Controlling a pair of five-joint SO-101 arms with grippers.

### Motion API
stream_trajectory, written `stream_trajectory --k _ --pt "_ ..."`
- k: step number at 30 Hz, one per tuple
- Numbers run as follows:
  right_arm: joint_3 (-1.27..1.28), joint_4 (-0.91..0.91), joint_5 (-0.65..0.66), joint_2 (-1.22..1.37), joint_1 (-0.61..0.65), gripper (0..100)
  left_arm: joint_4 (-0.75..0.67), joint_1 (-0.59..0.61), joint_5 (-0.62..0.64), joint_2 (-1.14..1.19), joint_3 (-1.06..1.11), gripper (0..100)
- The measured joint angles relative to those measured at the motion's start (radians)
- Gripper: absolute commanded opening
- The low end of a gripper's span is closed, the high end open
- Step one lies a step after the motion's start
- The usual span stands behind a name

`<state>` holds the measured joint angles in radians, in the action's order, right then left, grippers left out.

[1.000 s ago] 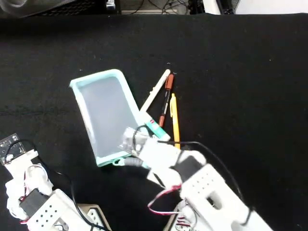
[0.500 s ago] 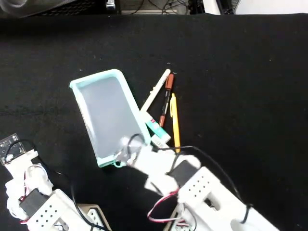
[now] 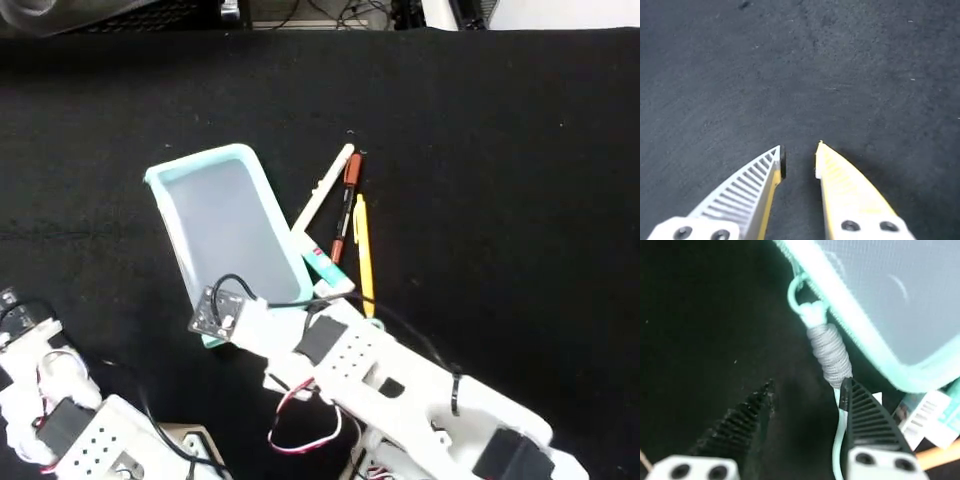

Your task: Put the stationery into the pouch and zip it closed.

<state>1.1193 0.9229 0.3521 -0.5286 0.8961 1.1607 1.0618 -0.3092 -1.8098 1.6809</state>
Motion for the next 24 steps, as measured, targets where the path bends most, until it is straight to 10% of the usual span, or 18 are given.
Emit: stream_trajectory --k 15,24 --pt "-0.009 -0.152 0.055 0.127 -0.109 20.7 0.086 -0.058 0.002 0.000 -0.100 14" --pt "0.006 -0.143 0.064 0.121 -0.104 1.5 0.126 -0.064 0.023 -0.003 -0.247 15"
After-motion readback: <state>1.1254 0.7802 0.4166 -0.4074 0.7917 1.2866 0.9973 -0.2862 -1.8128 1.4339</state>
